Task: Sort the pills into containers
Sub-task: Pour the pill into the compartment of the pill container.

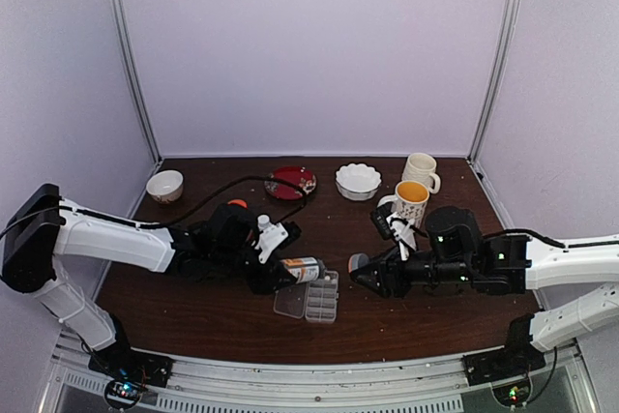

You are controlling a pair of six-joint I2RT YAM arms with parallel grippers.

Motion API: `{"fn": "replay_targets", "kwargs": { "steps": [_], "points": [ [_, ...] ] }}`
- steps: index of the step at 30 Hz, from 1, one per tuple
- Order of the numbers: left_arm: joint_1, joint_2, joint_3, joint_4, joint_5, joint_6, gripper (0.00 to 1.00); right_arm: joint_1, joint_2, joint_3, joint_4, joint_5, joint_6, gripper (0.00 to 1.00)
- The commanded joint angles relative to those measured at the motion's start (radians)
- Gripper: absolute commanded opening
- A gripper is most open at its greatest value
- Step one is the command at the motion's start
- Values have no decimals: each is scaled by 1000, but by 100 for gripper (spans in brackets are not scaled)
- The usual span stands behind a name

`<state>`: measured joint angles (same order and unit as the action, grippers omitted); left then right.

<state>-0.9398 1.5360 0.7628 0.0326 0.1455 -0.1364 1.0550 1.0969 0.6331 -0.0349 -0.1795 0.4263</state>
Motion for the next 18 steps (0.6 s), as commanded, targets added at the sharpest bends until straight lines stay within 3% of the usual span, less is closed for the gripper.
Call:
{"fn": "replay_targets", "kwargs": {
  "steps": [1,11,15,18],
  "points": [
    [-8,-22,7,42,-22,12,0,-6,-6,11,18,4,3,0],
    [-11,-5,46,-18,-5,1,0,-6,-9,13,7,3,3,0],
    [-13,-37,-3,55,-14,-4,0,-5,-9,14,7,5,3,0],
    [-13,-19,52,-24,2,-2,0,-6,-3,18,8,1,6,0]
  ]
}}
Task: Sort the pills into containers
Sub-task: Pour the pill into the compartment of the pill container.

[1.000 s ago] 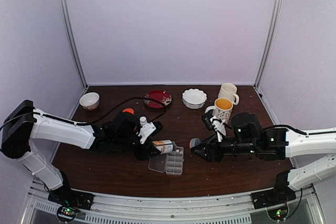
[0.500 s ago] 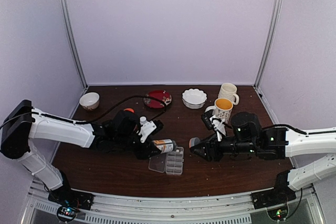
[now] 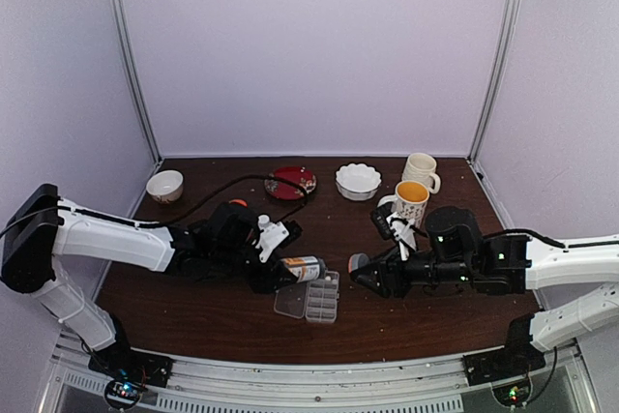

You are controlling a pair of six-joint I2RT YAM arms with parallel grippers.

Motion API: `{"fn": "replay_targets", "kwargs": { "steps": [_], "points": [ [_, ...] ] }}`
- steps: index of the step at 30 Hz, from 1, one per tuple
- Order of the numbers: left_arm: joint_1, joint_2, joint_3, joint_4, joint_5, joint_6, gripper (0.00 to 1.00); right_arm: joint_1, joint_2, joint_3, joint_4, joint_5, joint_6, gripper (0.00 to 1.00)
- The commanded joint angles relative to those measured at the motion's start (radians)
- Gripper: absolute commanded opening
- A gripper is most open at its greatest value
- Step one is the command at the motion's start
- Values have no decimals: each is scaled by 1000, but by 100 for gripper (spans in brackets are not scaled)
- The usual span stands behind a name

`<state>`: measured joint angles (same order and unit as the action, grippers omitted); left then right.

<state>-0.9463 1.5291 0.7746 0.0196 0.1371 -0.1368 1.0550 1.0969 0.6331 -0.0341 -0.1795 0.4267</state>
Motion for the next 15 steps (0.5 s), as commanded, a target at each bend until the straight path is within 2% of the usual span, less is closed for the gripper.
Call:
{"fn": "replay_targets", "kwargs": {
  "steps": [1,4,7,15],
  "points": [
    [-9,-20,42,-12,12,-4,0,-6,-2,18,8,1,7,0],
    [-11,-20,-5,53,-11,-5,0,-6,-3,13,16,1,7,0],
    [-11,13,36,-1,2,-3,0,-6,-3,17,10,1,9,0],
    [-12,-12,22,38,7,-12,0,-6,-25,-2,6,13,7,0]
  ]
}}
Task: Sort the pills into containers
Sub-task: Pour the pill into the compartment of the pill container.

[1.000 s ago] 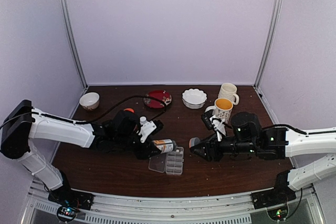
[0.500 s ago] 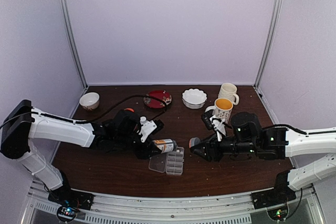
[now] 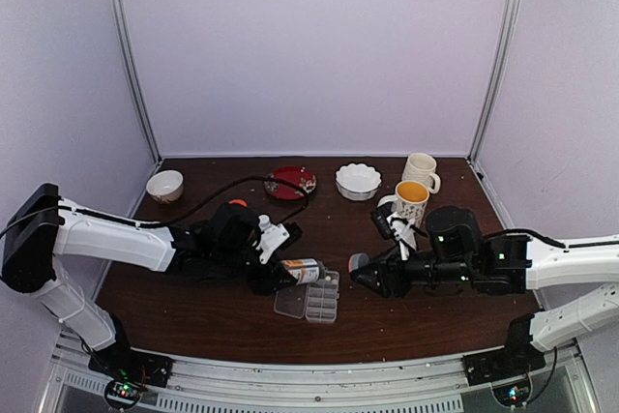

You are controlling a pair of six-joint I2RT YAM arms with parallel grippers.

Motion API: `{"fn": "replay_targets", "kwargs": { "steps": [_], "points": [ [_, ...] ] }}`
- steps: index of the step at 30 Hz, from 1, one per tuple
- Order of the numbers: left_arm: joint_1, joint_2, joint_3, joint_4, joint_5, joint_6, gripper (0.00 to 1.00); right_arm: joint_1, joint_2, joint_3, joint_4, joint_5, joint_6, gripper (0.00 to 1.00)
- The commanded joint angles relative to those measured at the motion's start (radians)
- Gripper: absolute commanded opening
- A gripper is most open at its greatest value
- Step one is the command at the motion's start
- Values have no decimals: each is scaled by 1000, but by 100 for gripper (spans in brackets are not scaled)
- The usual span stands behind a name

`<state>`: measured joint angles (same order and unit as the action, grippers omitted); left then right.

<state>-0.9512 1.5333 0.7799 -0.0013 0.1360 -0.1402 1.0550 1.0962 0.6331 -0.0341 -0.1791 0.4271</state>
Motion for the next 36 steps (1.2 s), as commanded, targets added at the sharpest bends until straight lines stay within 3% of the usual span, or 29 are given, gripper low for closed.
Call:
{"fn": "replay_targets", "kwargs": {
  "steps": [1,5,9,12,16,19,23,26,30,33,36],
  "points": [
    [-7,-5,9,67,2,-9,0,-6,-27,-5,7,15,6,0],
    [-12,14,60,-17,6,-9,0,-7,-30,-1,2,16,1,0],
    [-17,-12,17,48,-45,-8,0,-7,-28,-2,4,15,-1,0],
    [-22,-16,69,-40,-52,-3,0,-7,-31,-3,2,13,-1,0],
    [-26,3,25,37,-58,-4,0,-10,-32,-4,3,16,-2,0],
    [-27,20,84,-57,-33,-8,0,-10,-32,-1,0,13,-2,0],
    [-28,16,30,37,-50,-13,0,-11,-30,-3,2,12,-1,0],
    [-29,21,98,-71,-42,-10,0,-11,-32,-5,5,10,-1,0],
    [-29,10,19,55,-46,-33,0,-12,-27,5,-2,11,-4,0],
    [-29,11,90,-58,-37,-31,0,-13,-27,3,3,11,-4,0],
    [-32,-23,48,7,-59,-27,0,-13,-20,5,5,3,-4,0]
  ]
}}
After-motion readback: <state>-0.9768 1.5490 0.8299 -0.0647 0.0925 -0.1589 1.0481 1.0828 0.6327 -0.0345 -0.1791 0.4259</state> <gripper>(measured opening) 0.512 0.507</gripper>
